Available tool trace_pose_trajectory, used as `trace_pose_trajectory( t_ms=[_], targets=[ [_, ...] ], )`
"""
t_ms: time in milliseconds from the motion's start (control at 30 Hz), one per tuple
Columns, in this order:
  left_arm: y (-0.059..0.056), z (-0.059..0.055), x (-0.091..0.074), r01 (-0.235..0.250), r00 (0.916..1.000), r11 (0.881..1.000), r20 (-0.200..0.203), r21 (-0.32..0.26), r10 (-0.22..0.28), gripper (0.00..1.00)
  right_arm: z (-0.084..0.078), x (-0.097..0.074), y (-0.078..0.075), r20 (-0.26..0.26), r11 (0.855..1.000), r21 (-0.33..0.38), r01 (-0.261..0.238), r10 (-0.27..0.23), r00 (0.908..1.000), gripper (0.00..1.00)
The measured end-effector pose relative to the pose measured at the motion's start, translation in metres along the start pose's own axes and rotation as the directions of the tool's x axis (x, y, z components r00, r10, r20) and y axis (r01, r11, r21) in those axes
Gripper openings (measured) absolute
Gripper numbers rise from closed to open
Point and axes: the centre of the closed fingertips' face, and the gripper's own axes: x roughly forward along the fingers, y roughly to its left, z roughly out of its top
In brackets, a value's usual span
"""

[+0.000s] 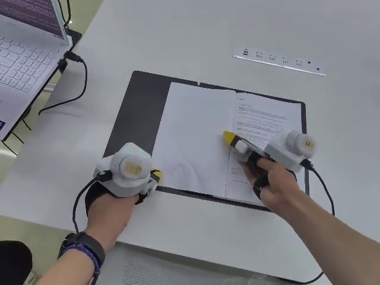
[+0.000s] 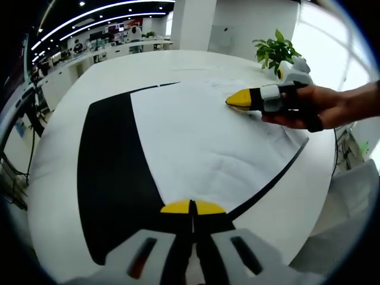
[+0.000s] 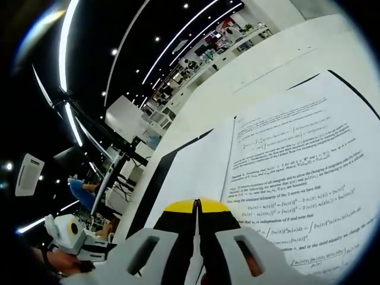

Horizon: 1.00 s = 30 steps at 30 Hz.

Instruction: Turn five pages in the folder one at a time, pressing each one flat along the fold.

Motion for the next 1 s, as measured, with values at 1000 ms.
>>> trace_pose_trajectory(
  t_ms=[1000],
  targets=[
    [0.000,-0.002,-0.002,0.005,0.9998,0.999,0.020,-0.046,-0.004,0.00,0.035,0.019,0.009,0.143,0.996,0.088,0.009,-0.022,0.9895,0.00]
  ],
)
